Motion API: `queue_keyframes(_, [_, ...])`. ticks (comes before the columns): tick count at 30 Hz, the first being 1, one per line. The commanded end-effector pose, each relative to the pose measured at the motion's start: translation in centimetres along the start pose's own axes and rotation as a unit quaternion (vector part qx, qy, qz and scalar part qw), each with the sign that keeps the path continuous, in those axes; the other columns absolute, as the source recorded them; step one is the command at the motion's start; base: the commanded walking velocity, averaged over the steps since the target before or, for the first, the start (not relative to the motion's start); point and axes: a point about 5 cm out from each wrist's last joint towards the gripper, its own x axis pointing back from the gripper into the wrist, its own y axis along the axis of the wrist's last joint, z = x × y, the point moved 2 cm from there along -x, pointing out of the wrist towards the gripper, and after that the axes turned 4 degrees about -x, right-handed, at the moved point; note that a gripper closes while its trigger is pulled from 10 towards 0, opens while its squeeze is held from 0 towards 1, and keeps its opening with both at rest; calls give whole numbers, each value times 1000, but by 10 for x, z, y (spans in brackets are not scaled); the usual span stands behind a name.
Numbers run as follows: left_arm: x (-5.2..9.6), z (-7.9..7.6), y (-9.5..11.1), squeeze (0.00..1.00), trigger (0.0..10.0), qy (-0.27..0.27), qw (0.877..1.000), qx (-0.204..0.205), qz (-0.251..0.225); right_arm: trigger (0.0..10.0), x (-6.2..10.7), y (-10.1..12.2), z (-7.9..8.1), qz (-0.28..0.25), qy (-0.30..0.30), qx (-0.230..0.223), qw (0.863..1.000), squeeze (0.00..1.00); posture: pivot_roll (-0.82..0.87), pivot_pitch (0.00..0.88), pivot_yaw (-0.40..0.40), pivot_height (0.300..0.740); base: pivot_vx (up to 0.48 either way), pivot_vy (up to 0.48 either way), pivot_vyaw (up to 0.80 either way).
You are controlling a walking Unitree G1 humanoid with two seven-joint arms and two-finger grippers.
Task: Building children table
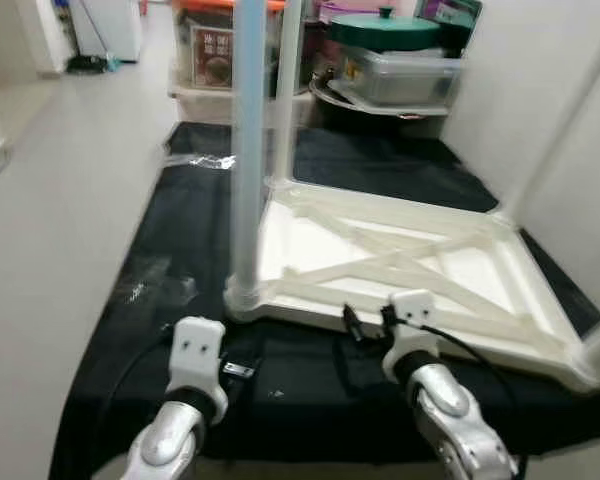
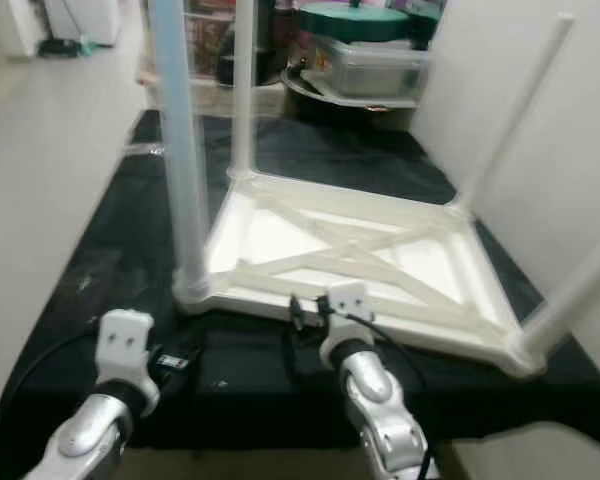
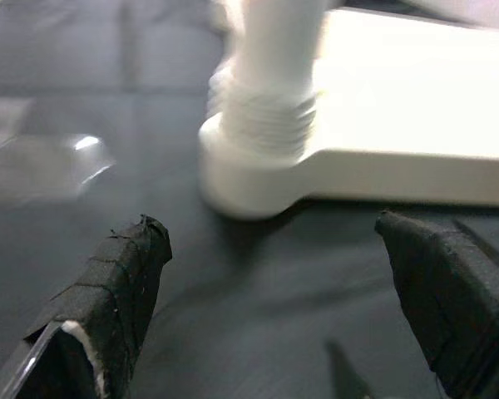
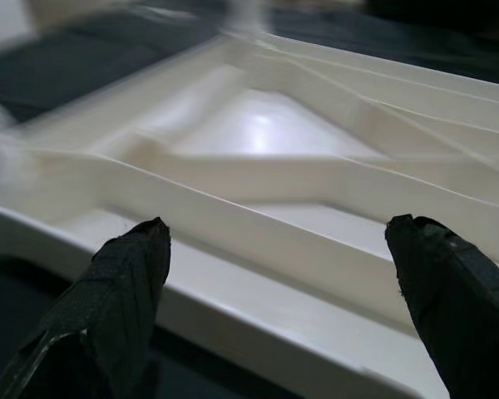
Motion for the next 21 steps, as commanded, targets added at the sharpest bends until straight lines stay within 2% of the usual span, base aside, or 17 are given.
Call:
queue_keyframes(1, [-3, -8, 5, 0, 10000, -16, 1000, -2, -10, 10000, 3, -2, -12, 1, -20, 10, 1000, 0, 199, 0, -112, 740, 0, 379, 0])
queue_keyframes(3, [-3, -8, 5, 0, 10000, -17, 1000, -4, -10, 10000, 3, -2, -13, 0, -21, 10, 1000, 0, 199, 0, -112, 740, 0, 379, 0])
queue_keyframes(16, [-3, -6, 7, 0, 10000, -18, 1000, -9, -14, 10000, 2, 3, -26, -14, -72, 13, 997, 0, 214, 0, -111, 740, 0, 0, 0])
queue_keyframes(18, [-2, -7, 7, 0, 10000, -19, 1000, -8, -14, 10000, 3, 3, -34, -16, -93, 17, 995, 0, 213, 0, -108, 740, 0, 0, 0])
queue_keyframes(21, [-2, -8, 8, 0, 10000, -20, 1000, -7, -15, 10000, 4, 3, -36, -15, -92, 10, 996, 0, 213, 0, -109, 740, 0, 0, 0])
